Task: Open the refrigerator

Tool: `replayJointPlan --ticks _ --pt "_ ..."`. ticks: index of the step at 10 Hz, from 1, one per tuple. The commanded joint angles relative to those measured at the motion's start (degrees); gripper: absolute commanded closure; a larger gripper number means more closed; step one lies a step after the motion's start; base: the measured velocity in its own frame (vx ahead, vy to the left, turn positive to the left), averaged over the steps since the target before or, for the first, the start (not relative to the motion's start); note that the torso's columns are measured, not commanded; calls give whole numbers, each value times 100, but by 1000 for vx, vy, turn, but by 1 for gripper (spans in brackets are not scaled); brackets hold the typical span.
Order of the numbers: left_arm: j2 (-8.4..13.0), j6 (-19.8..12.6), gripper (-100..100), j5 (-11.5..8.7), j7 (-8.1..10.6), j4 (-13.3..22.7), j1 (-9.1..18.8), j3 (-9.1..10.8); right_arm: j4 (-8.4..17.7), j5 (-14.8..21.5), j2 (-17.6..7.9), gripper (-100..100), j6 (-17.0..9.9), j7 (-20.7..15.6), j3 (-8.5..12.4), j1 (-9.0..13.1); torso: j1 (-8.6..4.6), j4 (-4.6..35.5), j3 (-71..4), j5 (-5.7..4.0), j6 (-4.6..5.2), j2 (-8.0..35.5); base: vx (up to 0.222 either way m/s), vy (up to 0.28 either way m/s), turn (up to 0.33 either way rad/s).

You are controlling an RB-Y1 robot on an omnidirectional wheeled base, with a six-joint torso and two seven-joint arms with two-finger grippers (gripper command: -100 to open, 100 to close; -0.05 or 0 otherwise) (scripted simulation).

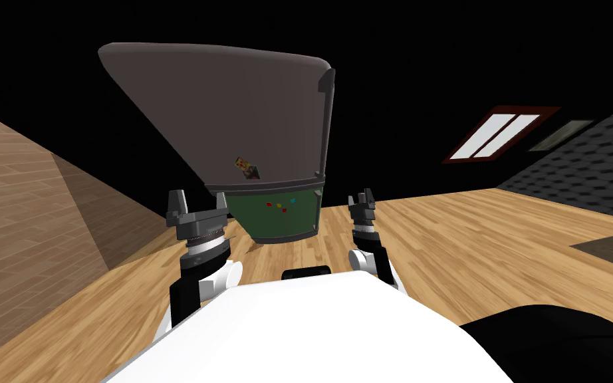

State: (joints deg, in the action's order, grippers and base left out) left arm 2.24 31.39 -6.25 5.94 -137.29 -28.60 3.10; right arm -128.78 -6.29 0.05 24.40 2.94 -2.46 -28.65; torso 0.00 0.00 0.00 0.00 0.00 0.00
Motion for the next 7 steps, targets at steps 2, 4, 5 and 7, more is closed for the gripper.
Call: replayJointPlan --ticks 2,4,5,7 --pt "0 0 0 0 0 0 0 0 0 0 0 0 0 0 0 0 0 600 -1200 0 0 597 0 0 0" --pt "0 0 0 0 0 -1 0 0 -1 0 0 0 0 0 0 0 0 1424 -2850 0 0 1422 0 0 0" --pt "0 0 0 0 0 -1 0 0 -1 0 0 0 0 0 0 0 0 1846 -3692 0 0 1845 0 0 0" --pt "0 0 0 0 0 -1 0 0 -2 0 0 0 1 0 0 0 0 2691 -5381 0 0 2693 0 0 0"
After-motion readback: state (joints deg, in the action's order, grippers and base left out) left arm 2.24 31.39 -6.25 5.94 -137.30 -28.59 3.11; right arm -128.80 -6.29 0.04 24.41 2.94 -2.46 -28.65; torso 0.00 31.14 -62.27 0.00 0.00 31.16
